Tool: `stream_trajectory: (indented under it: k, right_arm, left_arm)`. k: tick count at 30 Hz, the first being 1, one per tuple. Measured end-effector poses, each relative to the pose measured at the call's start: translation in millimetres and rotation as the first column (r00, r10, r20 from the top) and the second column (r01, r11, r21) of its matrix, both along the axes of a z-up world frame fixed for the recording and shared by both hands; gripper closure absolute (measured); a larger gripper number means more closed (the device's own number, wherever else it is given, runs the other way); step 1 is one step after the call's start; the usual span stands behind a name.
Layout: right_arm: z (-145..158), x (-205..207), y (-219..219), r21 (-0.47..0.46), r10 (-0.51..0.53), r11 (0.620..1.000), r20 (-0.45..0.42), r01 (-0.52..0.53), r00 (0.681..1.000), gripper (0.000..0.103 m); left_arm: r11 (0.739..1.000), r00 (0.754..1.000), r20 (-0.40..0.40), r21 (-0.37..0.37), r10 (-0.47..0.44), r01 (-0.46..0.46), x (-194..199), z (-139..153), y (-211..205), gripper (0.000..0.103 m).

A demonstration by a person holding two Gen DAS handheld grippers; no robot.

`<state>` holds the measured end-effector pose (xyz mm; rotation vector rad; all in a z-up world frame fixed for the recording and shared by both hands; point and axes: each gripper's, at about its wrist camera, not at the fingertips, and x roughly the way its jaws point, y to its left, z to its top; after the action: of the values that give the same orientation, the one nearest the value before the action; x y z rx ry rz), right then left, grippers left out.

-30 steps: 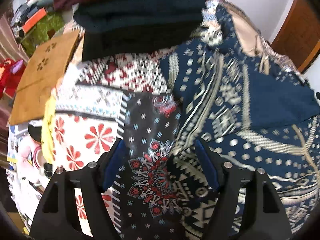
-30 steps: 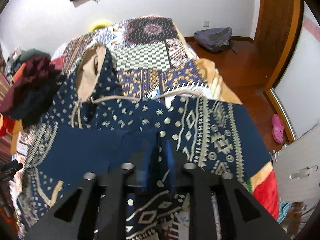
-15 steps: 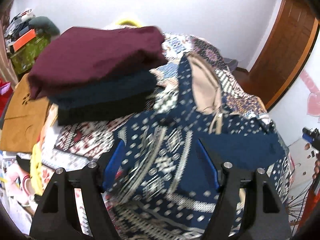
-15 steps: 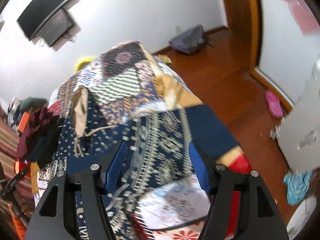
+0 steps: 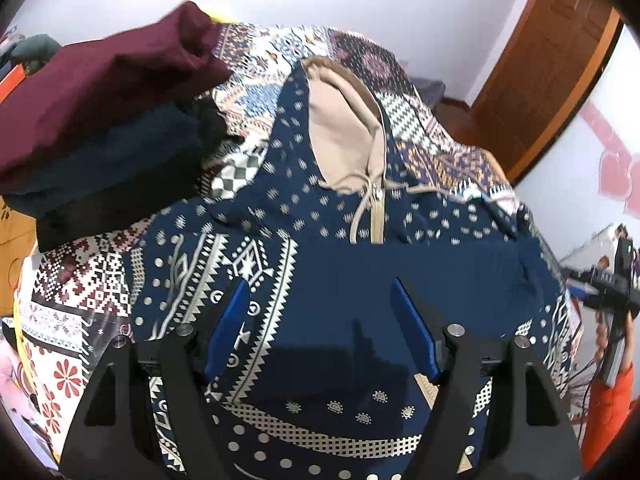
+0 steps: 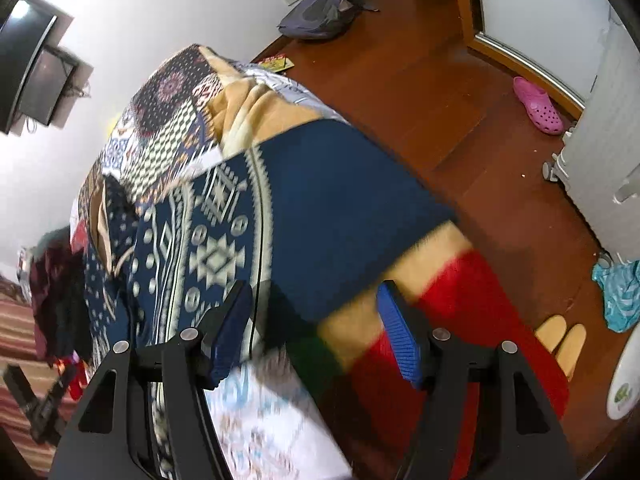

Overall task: Fold large clothes
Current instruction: 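Grasp the other navy sleeve with the right gripper and lift it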

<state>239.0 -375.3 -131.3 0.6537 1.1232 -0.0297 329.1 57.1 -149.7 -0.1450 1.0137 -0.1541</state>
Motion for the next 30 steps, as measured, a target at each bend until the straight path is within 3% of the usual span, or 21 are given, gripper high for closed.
stream_trajectory:
  k: [4,5,9,11,14,20,25,30]
  right_arm:
    - [-10,17,-6,0.013,-0.037,0.999,0.008,0.037,0.999,0.042]
    - [-11,19,-8,0.012,-0.061,0.998,0.017,0.06,0.998,0.046]
    - [-7,22,-12,-0.034,-0.129,0.991,0.033,0.13,0.991,0.082]
    - [-1,21,-13,-0.041,-0.149,0.988,0.057,0.152,0.987,0.093]
    - [21,20,-5,-0.09,-0.126,0.986,0.116,0.137,0.985,0.094]
    - [86,17,37,-0.212,0.059,0.977,0.252,-0.004,0.966,0.095]
    - [134,3,83,-0.224,0.202,0.966,0.362,-0.126,0.91,0.095]
    - [150,-11,132,-0.215,0.326,0.942,0.405,-0.258,0.854,0.095]
  left_arm:
    - [1.0,1.0,-0.008,-0.007,0.001,-0.001,0,-4,-4,0.031]
    - [1.0,1.0,-0.006,-0.004,0.002,-0.002,0,-5,-4,0.031]
    - [1.0,1.0,0.004,0.007,0.014,-0.014,1,-3,-4,0.031]
    - [1.0,1.0,0.009,0.006,0.019,-0.019,1,-1,-2,0.031]
    - [0.999,0.999,0.025,0.015,0.028,-0.029,-1,3,1,0.031]
    - [0.999,0.998,0.051,0.018,0.027,-0.028,-7,11,3,0.031]
    - [0.999,0.996,0.082,0.04,0.02,-0.023,-14,19,2,0.031]
    - [0.998,0.994,0.11,0.062,-0.003,-0.003,-20,25,-2,0.031]
